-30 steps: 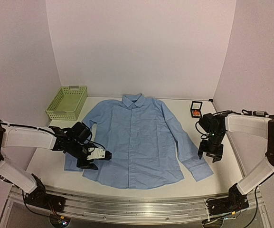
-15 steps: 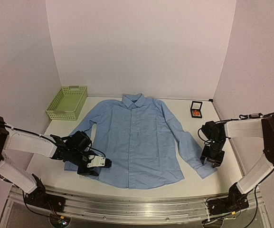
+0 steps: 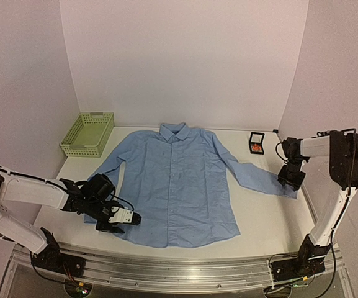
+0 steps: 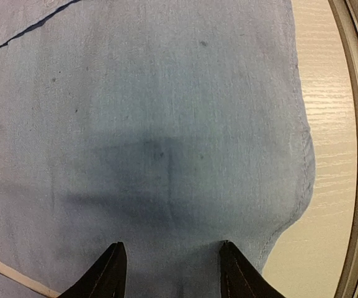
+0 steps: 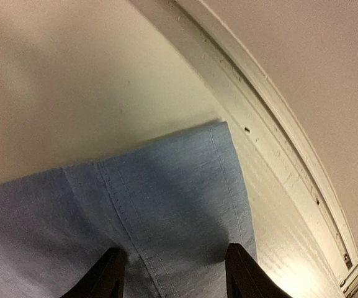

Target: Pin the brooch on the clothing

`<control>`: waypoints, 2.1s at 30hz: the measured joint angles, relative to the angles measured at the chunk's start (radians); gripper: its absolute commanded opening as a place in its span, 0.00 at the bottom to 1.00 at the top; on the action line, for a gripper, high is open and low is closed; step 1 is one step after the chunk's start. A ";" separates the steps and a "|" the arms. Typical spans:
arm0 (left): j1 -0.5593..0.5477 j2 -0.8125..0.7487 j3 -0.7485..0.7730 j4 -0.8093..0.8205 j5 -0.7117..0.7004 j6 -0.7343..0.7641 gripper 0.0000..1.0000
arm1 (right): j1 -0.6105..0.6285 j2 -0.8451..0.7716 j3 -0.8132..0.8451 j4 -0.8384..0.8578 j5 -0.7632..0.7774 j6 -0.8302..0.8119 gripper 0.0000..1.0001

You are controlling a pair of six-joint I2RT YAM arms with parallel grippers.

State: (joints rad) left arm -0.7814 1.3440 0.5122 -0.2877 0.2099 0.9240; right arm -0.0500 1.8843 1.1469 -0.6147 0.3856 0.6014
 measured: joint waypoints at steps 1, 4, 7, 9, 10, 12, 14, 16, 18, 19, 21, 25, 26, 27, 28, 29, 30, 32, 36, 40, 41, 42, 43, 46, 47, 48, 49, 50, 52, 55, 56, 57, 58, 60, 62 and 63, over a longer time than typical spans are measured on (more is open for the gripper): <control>0.004 -0.010 -0.006 -0.011 0.003 0.009 0.51 | -0.011 0.012 0.016 0.002 0.002 -0.008 0.55; 0.016 -0.052 -0.029 -0.049 0.012 0.041 0.51 | -0.045 0.039 0.051 0.011 0.015 -0.032 0.55; 0.022 -0.109 -0.063 -0.081 0.017 0.064 0.51 | -0.072 0.062 0.075 0.020 0.035 -0.059 0.56; 0.023 -0.141 -0.080 -0.102 0.017 0.076 0.51 | -0.084 0.072 0.087 0.023 0.047 -0.073 0.56; 0.023 -0.148 -0.082 -0.109 0.017 0.079 0.51 | -0.088 0.077 0.093 0.023 0.056 -0.078 0.56; 0.023 -0.152 -0.082 -0.120 0.017 0.083 0.51 | -0.095 0.083 0.103 0.023 0.068 -0.084 0.56; 0.023 -0.152 -0.081 -0.127 0.018 0.088 0.51 | -0.104 0.085 0.109 0.022 0.077 -0.087 0.56; 0.023 -0.152 -0.077 -0.140 0.019 0.090 0.51 | -0.118 0.085 0.110 0.018 0.082 -0.093 0.55; 0.023 -0.154 -0.074 -0.159 0.020 0.091 0.51 | -0.131 0.085 0.114 0.009 0.085 -0.105 0.55; 0.023 -0.158 -0.074 -0.168 0.020 0.091 0.52 | -0.133 0.085 0.117 0.003 0.085 -0.112 0.55; 0.024 -0.171 -0.074 -0.196 0.019 0.095 0.54 | -0.134 0.084 0.119 -0.011 0.084 -0.126 0.55; 0.024 -0.202 -0.070 -0.293 0.020 0.100 0.62 | -0.128 0.063 0.119 -0.039 0.068 -0.164 0.57; 0.024 -0.206 -0.062 -0.327 0.020 0.100 0.65 | -0.122 0.051 0.123 -0.048 0.060 -0.179 0.58; 0.024 -0.207 -0.053 -0.359 0.020 0.100 0.68 | -0.116 0.037 0.129 -0.058 0.053 -0.195 0.58; 0.024 -0.206 -0.033 -0.389 0.021 0.100 0.70 | -0.101 0.023 0.150 -0.071 0.043 -0.212 0.59; 0.024 -0.205 -0.012 -0.416 0.023 0.100 0.72 | -0.085 0.010 0.174 -0.084 0.034 -0.230 0.59; 0.024 -0.202 0.018 -0.438 0.023 0.099 0.74 | -0.060 -0.002 0.211 -0.092 0.022 -0.247 0.59; 0.025 -0.179 0.099 -0.465 0.024 0.097 0.75 | -0.011 -0.016 0.291 -0.093 -0.016 -0.274 0.59; 0.058 -0.097 0.264 -0.460 0.034 0.095 0.73 | 0.105 -0.029 0.465 -0.073 -0.128 -0.316 0.61; 0.165 0.058 0.416 -0.432 0.050 0.063 0.65 | 0.213 0.024 0.631 -0.048 -0.252 -0.349 0.72; 0.197 0.119 0.466 -0.418 0.048 0.046 0.65 | 0.240 0.058 0.685 -0.036 -0.291 -0.355 0.73; 0.221 0.170 0.505 -0.403 0.043 0.029 0.64 | 0.257 0.089 0.719 -0.022 -0.325 -0.359 0.73; 0.245 0.225 0.548 -0.384 0.035 0.008 0.64 | 0.276 0.129 0.757 -0.011 -0.366 -0.362 0.73; 0.281 0.354 0.632 -0.305 0.012 -0.048 0.63 | 0.323 0.263 0.849 0.035 -0.485 -0.359 0.74; 0.284 0.382 0.646 -0.282 0.004 -0.064 0.62 | 0.333 0.302 0.867 0.047 -0.513 -0.356 0.73; 0.285 0.409 0.655 -0.262 -0.003 -0.076 0.61 | 0.343 0.349 0.885 0.057 -0.543 -0.348 0.73; 0.284 0.433 0.660 -0.244 -0.010 -0.087 0.61 | 0.350 0.394 0.901 0.066 -0.570 -0.340 0.73; 0.284 0.455 0.661 -0.228 -0.017 -0.094 0.61 | 0.356 0.436 0.912 0.077 -0.593 -0.331 0.72; 0.283 0.492 0.660 -0.204 -0.035 -0.101 0.61 | 0.362 0.502 0.920 0.098 -0.632 -0.312 0.70; 0.282 0.511 0.625 -0.161 -0.057 -0.099 0.61 | 0.362 0.582 0.932 0.118 -0.669 -0.286 0.67; 0.282 0.511 0.608 -0.152 -0.061 -0.095 0.61 | 0.361 0.605 0.942 0.124 -0.678 -0.279 0.67; 0.282 0.511 0.593 -0.142 -0.063 -0.091 0.61 | 0.360 0.625 0.954 0.128 -0.685 -0.273 0.67; 0.282 0.509 0.582 -0.132 -0.063 -0.088 0.60 | 0.359 0.642 0.971 0.133 -0.691 -0.269 0.67; 0.283 0.504 0.570 -0.113 -0.063 -0.086 0.60 | 0.357 0.666 1.013 0.156 -0.704 -0.261 0.68; 0.283 0.500 0.560 -0.099 -0.063 -0.085 0.60 | 0.352 0.674 1.037 0.178 -0.715 -0.249 0.68; 0.283 0.497 0.556 -0.093 -0.063 -0.085 0.60 | 0.350 0.676 1.045 0.192 -0.723 -0.242 0.68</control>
State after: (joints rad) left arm -0.4984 1.8415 1.0681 -0.3810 0.1467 0.8395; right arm 0.2995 2.5604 2.1924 -0.4228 -0.3378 0.3597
